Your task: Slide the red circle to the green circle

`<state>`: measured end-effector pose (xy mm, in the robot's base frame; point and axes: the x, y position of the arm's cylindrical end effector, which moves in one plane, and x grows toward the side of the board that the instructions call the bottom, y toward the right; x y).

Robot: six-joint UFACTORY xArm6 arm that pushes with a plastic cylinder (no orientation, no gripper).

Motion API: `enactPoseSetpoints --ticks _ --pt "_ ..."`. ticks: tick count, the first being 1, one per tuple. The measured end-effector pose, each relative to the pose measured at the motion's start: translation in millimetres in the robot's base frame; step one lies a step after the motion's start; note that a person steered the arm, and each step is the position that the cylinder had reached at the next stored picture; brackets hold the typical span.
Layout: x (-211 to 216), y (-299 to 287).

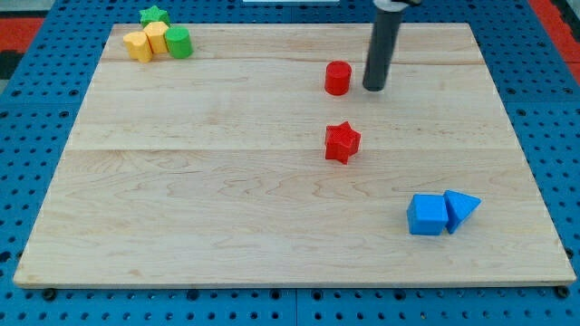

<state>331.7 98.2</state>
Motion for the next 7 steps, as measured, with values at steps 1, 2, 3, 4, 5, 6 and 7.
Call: enactPoseSetpoints --ticks 1,2,3,4,5,6,7 --pt "-8 -50" --pt "-31 -74" --pt "-67 -81" --pt "-74 -135" --pt "-74 -204" --pt "-72 -231" --pt "-28 -201"
